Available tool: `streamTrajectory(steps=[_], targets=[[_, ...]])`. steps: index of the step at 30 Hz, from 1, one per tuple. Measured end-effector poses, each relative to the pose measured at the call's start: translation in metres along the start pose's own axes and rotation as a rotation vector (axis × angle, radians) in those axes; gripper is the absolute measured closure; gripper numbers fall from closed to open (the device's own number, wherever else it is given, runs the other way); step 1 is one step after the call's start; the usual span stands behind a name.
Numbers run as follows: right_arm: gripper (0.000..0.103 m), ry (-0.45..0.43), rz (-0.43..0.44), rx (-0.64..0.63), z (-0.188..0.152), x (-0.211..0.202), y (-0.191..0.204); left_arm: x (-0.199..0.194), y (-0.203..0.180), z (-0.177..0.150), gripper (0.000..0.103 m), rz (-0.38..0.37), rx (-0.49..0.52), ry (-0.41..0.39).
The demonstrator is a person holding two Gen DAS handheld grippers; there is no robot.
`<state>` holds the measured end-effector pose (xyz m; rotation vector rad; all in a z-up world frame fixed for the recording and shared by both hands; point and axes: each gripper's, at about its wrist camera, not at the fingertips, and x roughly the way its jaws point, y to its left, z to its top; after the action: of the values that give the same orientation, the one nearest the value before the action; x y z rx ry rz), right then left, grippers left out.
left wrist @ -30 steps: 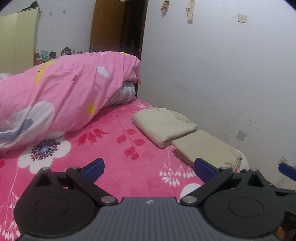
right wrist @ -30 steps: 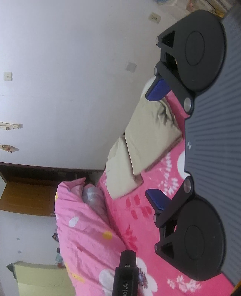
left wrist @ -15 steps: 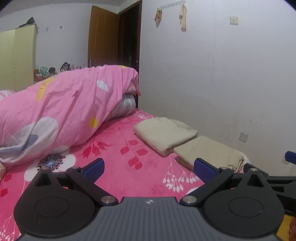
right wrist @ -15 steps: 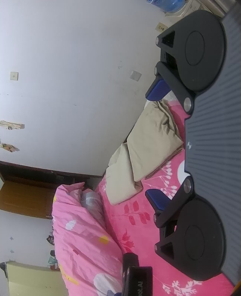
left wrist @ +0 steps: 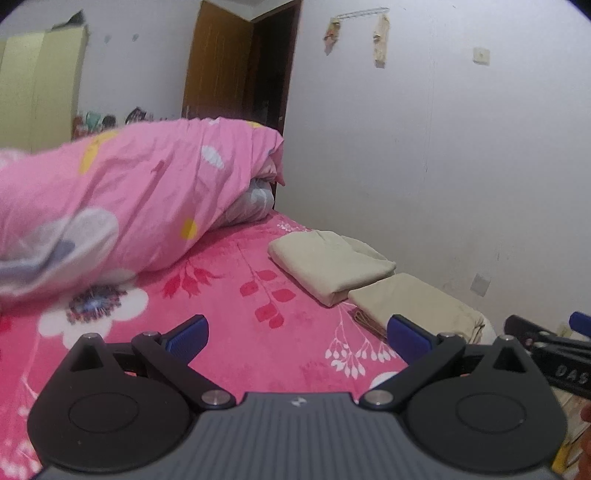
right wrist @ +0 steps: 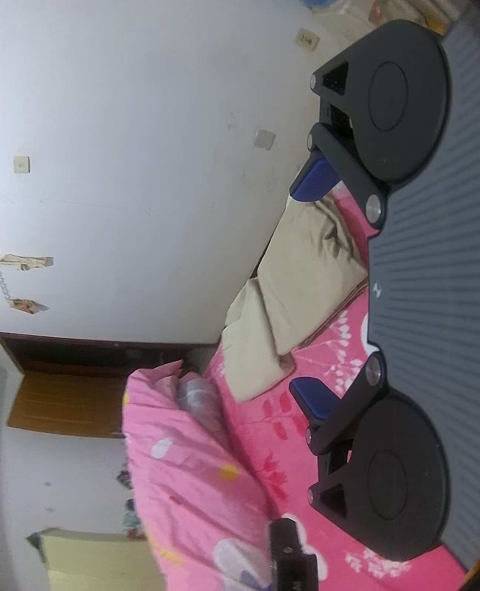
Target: Fold clothes
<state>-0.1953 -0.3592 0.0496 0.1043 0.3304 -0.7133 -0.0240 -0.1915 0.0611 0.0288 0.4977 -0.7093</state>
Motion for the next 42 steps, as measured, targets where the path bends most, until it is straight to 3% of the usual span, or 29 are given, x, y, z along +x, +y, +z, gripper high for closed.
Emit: streamTrajectory(steps=[4,9,14,15,20,24,27,30,33,37,42], targets=[[0.001,-0.055,0.059,0.005,-0.004,0.031,-0.004,0.040,0.030,-0.006,0.000,-0.057,-0.086,0.058],[0.001,-0.075,0.136,-0.067,0.010,0.108,0.003,0.118,0.058,-0.008,0.000,-0.023,-0.137,0.085],[0.001,-0.049,0.183,-0.240,0.038,0.220,0.021,0.212,0.065,0.007,0.000,-0.006,-0.101,0.079],[0.001,-0.029,0.190,-0.256,0.044,0.245,0.022,0.233,0.063,0.012,0.000,-0.006,-0.086,0.080],[0.003,0.248,0.206,-0.018,0.078,0.382,-0.012,0.329,0.038,0.028,0.000,-0.038,-0.031,0.106],[0.015,0.470,0.242,0.240,0.083,0.473,-0.037,0.385,0.008,0.022,0.007,-0.052,-0.017,0.141],[0.030,0.568,0.204,0.322,0.073,0.511,-0.041,0.402,-0.003,0.011,0.006,-0.050,-0.015,0.124],[0.056,0.649,0.183,0.384,0.063,0.541,-0.042,0.402,-0.005,0.003,0.004,-0.059,0.012,0.076],[0.088,0.588,0.207,0.368,0.061,0.532,-0.039,0.407,0.002,0.002,0.004,-0.088,-0.012,0.080],[0.089,0.479,0.235,0.339,0.065,0.519,-0.043,0.414,0.011,0.006,0.004,-0.131,-0.073,0.106],[0.089,0.495,0.180,0.323,0.046,0.532,-0.045,0.414,0.011,0.004,0.004,-0.146,-0.075,0.103]])
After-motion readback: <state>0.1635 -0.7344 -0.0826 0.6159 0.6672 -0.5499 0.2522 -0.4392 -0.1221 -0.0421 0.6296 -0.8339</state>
